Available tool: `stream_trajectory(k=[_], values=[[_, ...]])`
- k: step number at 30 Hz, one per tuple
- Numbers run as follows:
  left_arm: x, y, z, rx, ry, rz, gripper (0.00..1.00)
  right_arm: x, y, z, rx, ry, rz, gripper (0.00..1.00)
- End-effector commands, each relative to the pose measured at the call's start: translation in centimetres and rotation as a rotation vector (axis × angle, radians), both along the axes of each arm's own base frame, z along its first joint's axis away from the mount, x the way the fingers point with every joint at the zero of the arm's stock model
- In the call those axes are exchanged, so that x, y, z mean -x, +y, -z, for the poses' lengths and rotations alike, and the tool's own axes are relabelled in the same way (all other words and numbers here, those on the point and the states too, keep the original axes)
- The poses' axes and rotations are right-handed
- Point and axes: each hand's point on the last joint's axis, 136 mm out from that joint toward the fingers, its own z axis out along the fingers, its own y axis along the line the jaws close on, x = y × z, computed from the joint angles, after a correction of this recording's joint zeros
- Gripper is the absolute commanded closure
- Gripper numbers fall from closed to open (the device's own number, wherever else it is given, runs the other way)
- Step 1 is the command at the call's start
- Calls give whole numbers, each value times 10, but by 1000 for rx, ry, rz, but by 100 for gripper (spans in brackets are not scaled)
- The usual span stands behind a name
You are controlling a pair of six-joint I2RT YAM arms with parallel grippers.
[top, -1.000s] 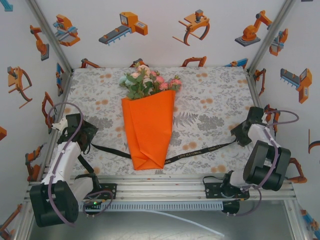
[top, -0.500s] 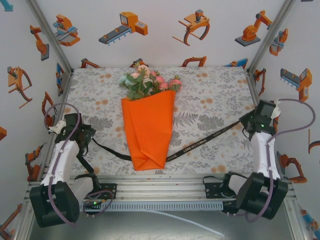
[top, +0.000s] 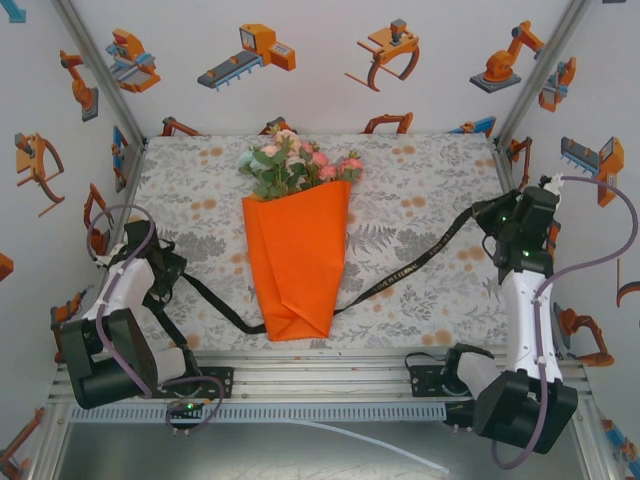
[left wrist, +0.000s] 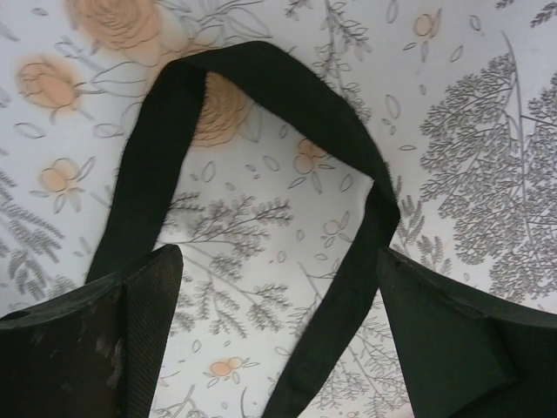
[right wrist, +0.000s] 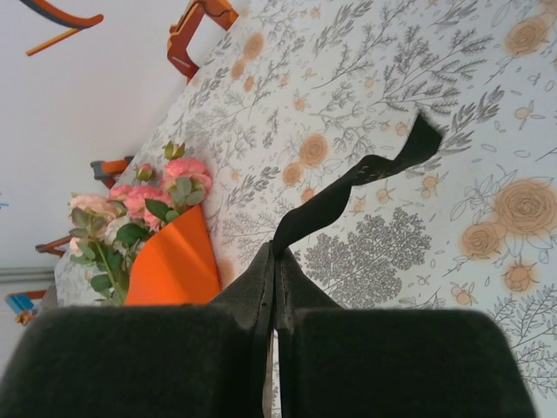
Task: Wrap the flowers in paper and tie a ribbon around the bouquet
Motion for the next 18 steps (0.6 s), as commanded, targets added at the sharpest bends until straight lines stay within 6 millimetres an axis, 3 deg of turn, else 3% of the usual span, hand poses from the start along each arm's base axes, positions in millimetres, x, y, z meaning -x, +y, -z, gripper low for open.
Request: stream_trajectory(k=[1, 3, 9, 14, 18], values=[[-29, -4, -5, 48, -88, 20, 16, -3, 13, -2, -15, -26, -56, 100], [-35, -6, 1, 64, -90, 17, 18, -3, 15, 0, -14, -25, -59, 100], [-48, -4, 13, 80, -60, 20, 36, -2, 14, 0, 13, -13, -59, 100], [-54, 1, 11, 62, -67, 11, 66, 0, 15, -5, 21, -12, -60, 100], [-79, 5, -9, 71, -140, 42, 99, -2, 19, -11, 27, -26, -68, 100]])
